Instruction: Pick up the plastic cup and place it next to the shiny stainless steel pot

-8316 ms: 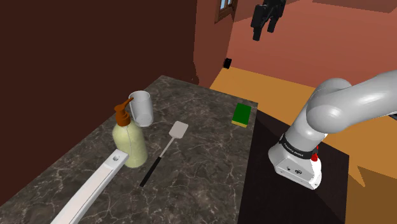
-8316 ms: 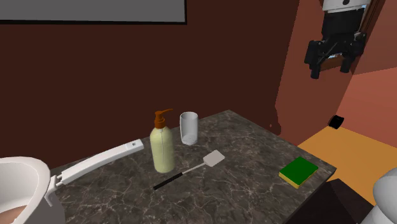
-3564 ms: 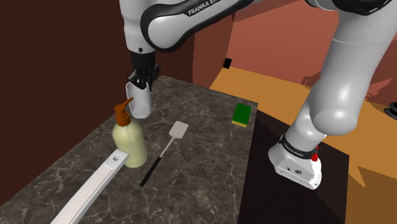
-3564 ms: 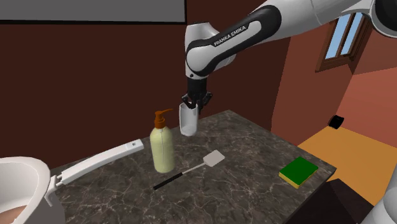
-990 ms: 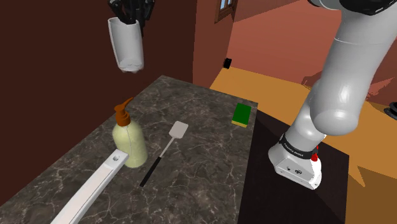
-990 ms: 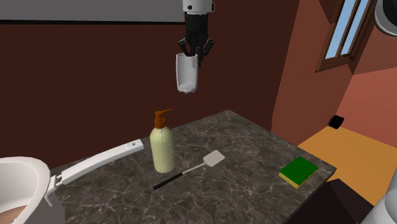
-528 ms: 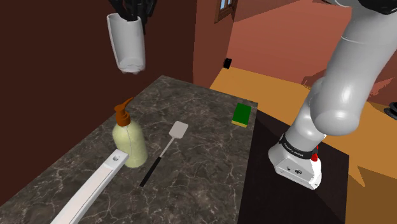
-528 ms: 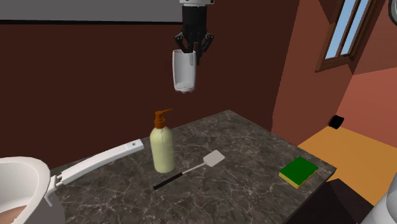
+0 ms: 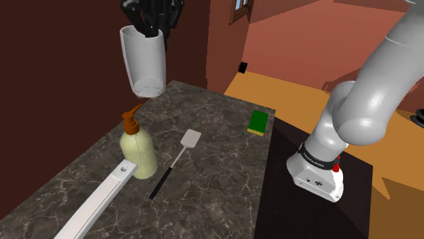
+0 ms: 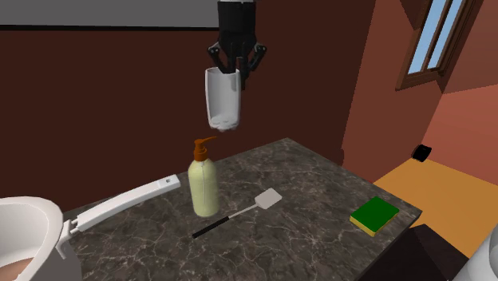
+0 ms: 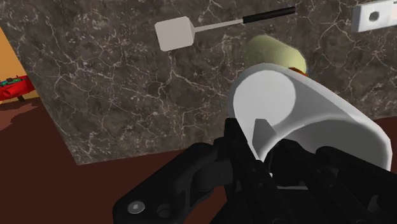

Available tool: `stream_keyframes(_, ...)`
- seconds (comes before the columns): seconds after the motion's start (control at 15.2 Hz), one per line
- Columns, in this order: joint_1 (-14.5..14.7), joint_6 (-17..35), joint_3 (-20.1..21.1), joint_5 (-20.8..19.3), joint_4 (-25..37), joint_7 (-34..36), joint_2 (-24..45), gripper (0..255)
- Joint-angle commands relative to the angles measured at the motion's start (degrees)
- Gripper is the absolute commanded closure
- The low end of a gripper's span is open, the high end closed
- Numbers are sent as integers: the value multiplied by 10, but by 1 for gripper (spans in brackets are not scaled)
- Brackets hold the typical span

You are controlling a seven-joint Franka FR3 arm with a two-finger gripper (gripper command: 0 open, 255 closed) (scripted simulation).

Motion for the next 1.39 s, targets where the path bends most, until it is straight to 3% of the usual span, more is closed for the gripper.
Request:
stream_keyframes(0.0,11,2,11,10,-25,21,-24,255)
stream_keyframes(0.66,61,-8,70,49,-83,126,-98,255)
stream_keyframes(1.32,110,-28,157,66,-72,260,-108,255)
